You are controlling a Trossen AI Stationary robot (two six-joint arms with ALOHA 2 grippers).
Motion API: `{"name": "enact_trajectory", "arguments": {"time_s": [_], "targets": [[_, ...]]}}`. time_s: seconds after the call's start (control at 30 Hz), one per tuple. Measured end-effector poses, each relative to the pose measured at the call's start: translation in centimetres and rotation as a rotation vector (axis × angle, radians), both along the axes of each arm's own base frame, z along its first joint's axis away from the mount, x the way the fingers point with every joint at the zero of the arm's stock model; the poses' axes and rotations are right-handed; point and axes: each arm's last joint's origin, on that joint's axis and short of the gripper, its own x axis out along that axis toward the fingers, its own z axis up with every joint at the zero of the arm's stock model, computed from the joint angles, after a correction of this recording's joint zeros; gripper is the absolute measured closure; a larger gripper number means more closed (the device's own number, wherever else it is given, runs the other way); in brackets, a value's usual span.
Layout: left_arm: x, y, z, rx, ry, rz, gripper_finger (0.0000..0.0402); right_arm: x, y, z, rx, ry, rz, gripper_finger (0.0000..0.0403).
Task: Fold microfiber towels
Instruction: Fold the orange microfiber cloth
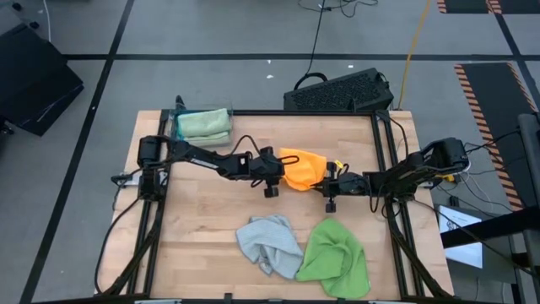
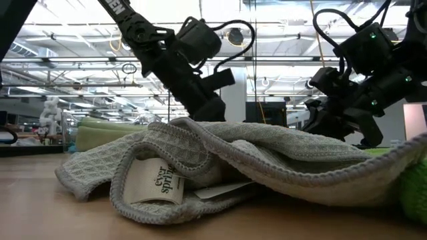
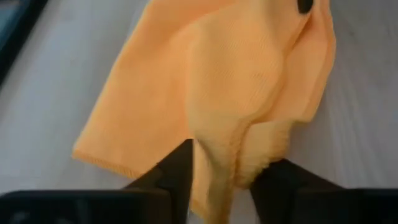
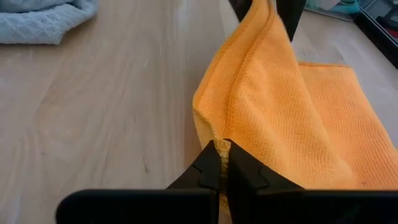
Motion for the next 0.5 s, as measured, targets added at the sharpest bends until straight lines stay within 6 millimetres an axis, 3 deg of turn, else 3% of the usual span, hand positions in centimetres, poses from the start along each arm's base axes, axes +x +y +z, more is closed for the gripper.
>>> {"name": "enact_trajectory", "arguments": {"time_s": [0.17, 0.37, 0.5], "targets": [[0.1, -0.6, 0.4, 0.067, -0.009, -0.011, 0.0386, 0.0, -0.1, 0.2, -0.012, -0.015, -0.017, 0.0401], [-0.1, 0.0, 3.2, 0.136, -0.095, 0.002, 0.0394, 0.0, -1.2, 1.8, -0.112, -0.098, -0.108, 0.0400], [-0.5, 2.2, 5.3, 0.184, -0.186, 0.107, 0.0394, -0.3, -3.0, 3.7, -0.198, -0.173, -0.188, 0.0401]]}}
